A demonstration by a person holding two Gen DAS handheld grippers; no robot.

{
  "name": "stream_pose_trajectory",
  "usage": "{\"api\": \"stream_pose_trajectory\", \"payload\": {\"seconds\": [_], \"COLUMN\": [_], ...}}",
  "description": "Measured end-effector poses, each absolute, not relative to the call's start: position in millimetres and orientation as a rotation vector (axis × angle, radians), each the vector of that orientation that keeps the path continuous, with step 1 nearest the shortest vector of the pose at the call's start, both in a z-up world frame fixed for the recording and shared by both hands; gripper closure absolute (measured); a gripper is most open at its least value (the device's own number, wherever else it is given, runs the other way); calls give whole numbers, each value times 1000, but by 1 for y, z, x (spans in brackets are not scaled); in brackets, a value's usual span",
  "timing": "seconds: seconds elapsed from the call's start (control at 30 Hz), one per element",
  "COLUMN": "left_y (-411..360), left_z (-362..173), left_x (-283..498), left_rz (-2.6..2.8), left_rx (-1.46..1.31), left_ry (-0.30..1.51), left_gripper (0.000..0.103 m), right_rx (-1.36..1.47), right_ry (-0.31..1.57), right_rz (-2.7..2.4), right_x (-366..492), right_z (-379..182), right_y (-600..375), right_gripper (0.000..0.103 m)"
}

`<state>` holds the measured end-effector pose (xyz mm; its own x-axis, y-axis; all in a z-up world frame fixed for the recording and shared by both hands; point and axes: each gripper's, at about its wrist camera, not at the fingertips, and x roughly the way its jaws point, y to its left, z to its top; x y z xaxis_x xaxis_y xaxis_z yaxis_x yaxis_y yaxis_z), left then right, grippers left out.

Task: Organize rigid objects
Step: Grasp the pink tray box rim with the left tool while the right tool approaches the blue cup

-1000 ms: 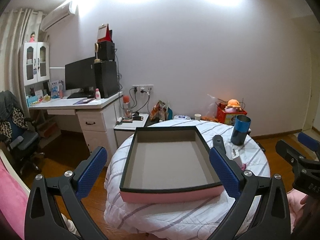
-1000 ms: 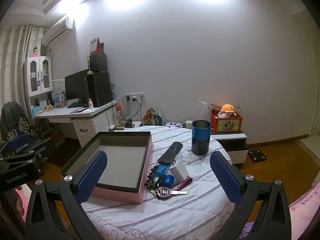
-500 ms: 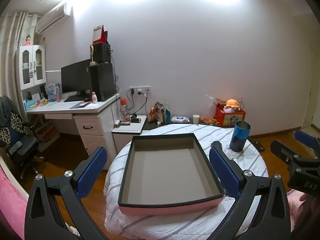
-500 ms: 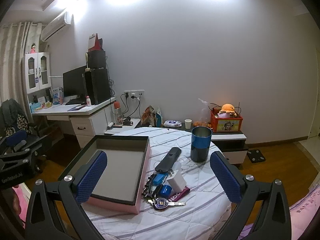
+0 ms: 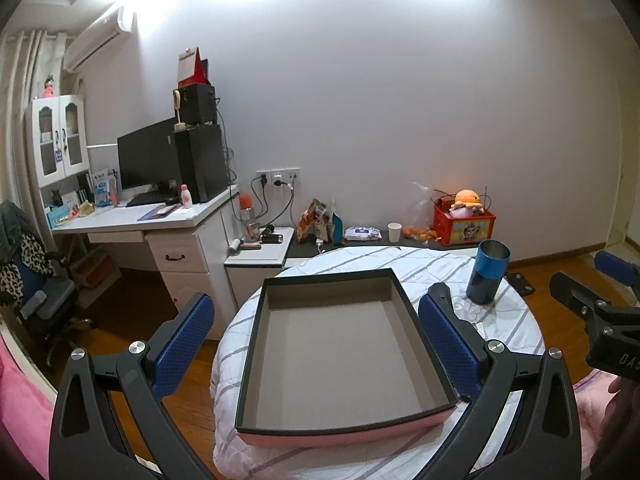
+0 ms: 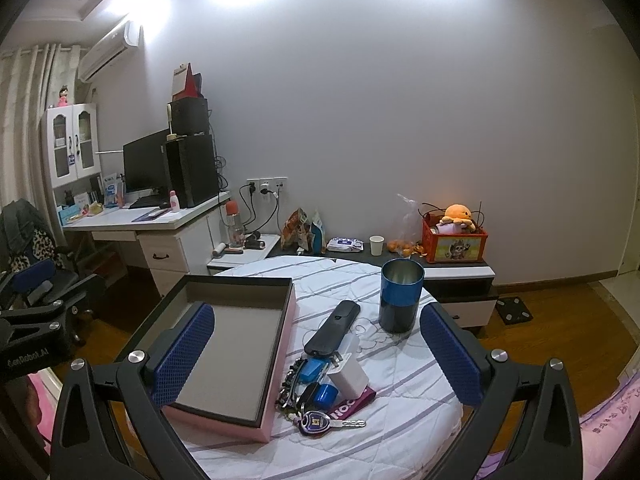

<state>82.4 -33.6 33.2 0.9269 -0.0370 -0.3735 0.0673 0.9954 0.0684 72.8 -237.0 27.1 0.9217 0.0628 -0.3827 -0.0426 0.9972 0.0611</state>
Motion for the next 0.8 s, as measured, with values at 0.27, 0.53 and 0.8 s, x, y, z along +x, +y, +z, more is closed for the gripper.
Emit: {"api": "stream_pose_trajectory", "payload": {"seconds": [0.27, 0.53, 0.8], "left_y": [-29, -12, 28], "left_z": [34, 23, -16], "left_x": [96, 124, 158], "left_rz": [-36, -42, -4], "left_rx": [86, 72, 35], "left_ry": [400, 473, 616], "left_gripper": [0, 0, 0], "right_rx": [44, 48, 33], "right_ry": [421, 471, 546], "right_rz": [55, 63, 18], "right_x": [93, 115, 135], "right_z": [21, 7, -21], "right_y": [-240, -242, -261], "right_gripper": [0, 0, 0]}}
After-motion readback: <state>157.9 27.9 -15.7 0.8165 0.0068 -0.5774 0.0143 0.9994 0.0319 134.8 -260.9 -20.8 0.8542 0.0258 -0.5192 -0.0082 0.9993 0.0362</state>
